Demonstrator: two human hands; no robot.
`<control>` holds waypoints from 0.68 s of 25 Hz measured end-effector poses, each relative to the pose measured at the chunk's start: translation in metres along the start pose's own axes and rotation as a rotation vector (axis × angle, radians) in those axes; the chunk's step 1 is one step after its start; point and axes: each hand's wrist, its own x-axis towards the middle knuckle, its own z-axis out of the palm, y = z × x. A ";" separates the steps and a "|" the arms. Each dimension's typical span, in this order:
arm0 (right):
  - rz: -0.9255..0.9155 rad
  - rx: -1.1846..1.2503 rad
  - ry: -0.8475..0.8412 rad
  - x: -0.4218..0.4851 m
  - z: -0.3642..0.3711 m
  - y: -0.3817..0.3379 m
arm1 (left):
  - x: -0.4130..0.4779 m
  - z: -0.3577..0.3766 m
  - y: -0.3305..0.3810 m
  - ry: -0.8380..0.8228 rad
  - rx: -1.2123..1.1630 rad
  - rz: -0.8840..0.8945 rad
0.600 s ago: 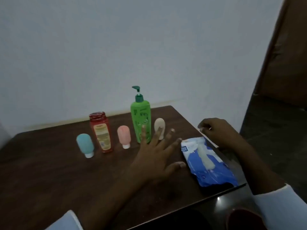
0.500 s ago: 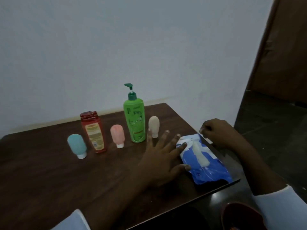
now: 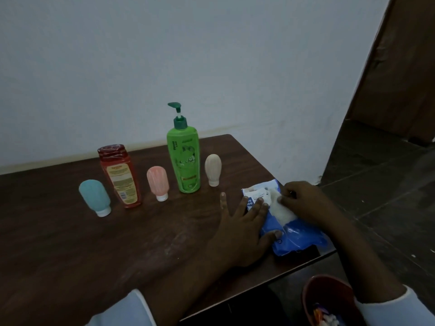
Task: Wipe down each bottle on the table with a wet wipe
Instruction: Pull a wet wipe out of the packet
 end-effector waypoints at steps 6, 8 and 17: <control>0.035 0.829 0.142 -0.012 -0.028 -0.027 | 0.005 -0.015 0.002 -0.032 -0.154 -0.014; 0.040 0.978 0.052 -0.016 -0.020 -0.040 | 0.003 -0.021 -0.002 0.059 -0.526 -0.071; 0.043 1.232 -0.015 -0.009 0.038 -0.103 | -0.046 -0.084 -0.040 0.393 -1.799 -0.510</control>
